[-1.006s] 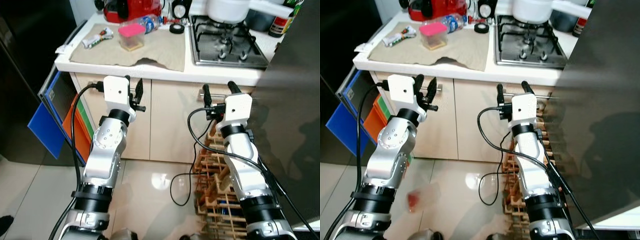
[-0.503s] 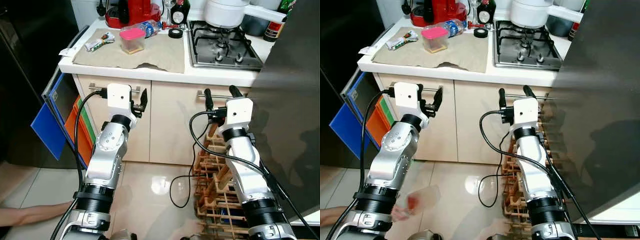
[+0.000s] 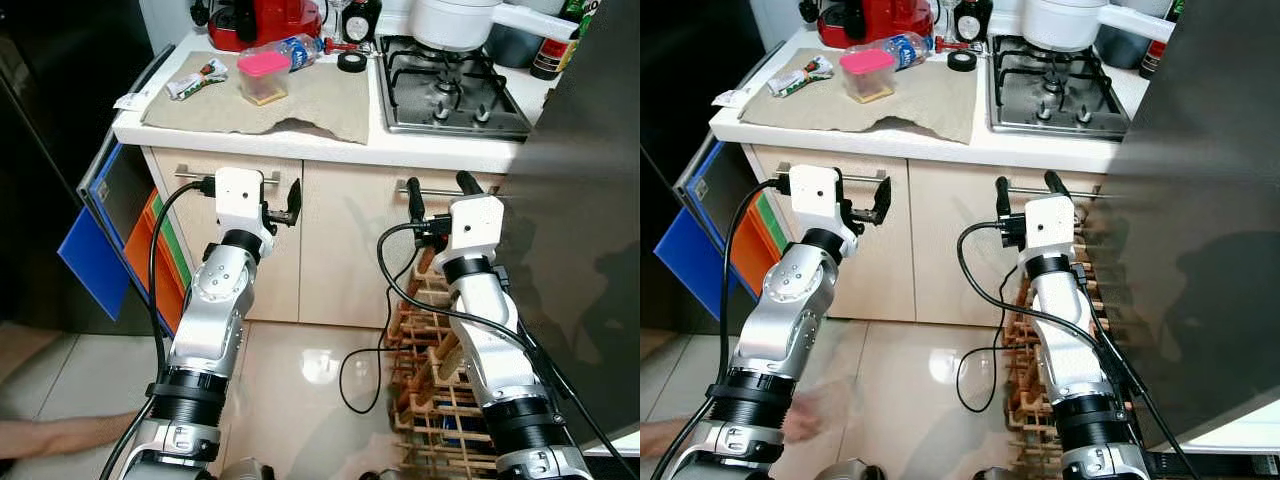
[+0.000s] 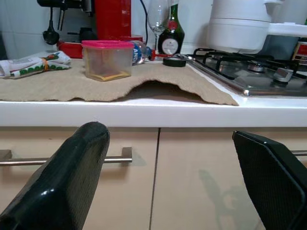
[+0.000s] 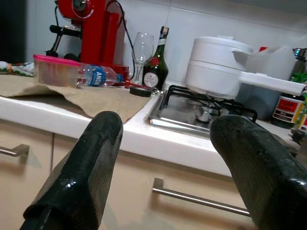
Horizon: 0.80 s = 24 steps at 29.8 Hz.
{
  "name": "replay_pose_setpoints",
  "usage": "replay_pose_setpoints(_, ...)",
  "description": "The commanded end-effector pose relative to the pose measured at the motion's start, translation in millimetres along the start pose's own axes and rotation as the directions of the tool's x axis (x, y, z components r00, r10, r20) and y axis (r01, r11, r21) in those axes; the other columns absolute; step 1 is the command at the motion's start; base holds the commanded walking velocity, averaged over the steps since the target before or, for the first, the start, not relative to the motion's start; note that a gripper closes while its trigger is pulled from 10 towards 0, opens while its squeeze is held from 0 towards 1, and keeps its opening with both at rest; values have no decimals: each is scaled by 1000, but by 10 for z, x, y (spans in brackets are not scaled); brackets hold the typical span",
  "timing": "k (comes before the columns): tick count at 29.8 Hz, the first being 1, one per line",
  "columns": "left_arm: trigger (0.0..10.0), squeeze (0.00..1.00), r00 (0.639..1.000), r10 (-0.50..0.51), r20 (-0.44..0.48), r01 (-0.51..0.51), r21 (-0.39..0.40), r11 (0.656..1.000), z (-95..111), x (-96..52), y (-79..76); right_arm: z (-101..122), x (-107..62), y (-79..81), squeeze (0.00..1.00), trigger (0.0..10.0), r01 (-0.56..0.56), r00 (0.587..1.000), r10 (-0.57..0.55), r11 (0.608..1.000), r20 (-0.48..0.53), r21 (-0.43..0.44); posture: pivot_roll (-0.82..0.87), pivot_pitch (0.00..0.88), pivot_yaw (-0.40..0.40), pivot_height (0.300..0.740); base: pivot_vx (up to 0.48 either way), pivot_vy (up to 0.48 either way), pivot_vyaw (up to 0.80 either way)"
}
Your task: Restocking fridge
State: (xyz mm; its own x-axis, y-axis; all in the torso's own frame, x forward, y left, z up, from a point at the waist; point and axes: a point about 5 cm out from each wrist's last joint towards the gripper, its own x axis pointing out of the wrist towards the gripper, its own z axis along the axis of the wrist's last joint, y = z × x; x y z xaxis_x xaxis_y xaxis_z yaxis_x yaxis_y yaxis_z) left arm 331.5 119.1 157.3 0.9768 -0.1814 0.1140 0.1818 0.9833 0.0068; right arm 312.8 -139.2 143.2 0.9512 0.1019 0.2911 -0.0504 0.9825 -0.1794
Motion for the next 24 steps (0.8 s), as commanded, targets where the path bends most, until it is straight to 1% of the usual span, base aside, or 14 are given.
replay_pose_setpoints(1,10000,1000,1000,6,-23,-6,-4,1000,-36,8,-4,-21,-16,-21,0,10000,11,1000,-11,1000,-10,-7,-37,31,-18,740,0,0,0)
replay_pose_setpoints(2,10000,1000,1000,4,-29,-4,-4,1000,-41,9,-5,-26,-21,-25,0,10000,10,1000,-10,1000,-12,-9,-37,31,-18,740,0,0,0)
replay_pose_setpoints(3,10000,0,999,2,-33,-2,-4,1000,-47,9,-5,-32,-25,-25,0,10000,9,1000,-10,1000,-14,-10,-37,28,-22,740,0,0,0)
replay_pose_setpoints(9,10000,0,1000,-4,-12,3,-24,1000,-16,18,-10,-34,-25,-16,0,10000,-6,1000,5,1000,-8,-22,-35,19,-25,740,0,0,0)
replay_pose_setpoints(12,10000,0,1000,2,26,-2,-11,1000,34,20,-12,-6,-22,-18,0,10000,-5,1000,6,998,26,-55,-30,22,-22,740,0,0,0)
replay_pose_setpoints(15,10000,0,999,11,51,-10,-14,1000,81,19,9,7,-16,-36,0,10000,21,999,-20,999,27,-35,-27,23,-21,740,0,0,0)
replay_pose_setpoints(17,10000,0,999,12,53,-12,8,1000,93,25,24,3,-9,-41,0,10000,27,999,-27,999,20,-27,-26,22,-21,740,0,0,0)
replay_pose_setpoints(20,10000,0,999,16,48,-16,-3,1000,94,45,48,-9,3,-43,0,10000,30,999,-30,999,14,-26,-28,18,-21,740,0,0,0)
replay_pose_setpoints(23,10000,0,999,-2,47,3,-15,1000,97,60,35,-14,16,-43,0,10000,32,999,-32,999,14,-28,-29,15,-20,740,0,0,0)
replay_pose_setpoints(24,10000,0,998,-2,59,3,-5,1000,120,68,23,-9,29,-43,0,10000,33,999,-32,999,14,-30,-30,14,-18,740,458,0,0)
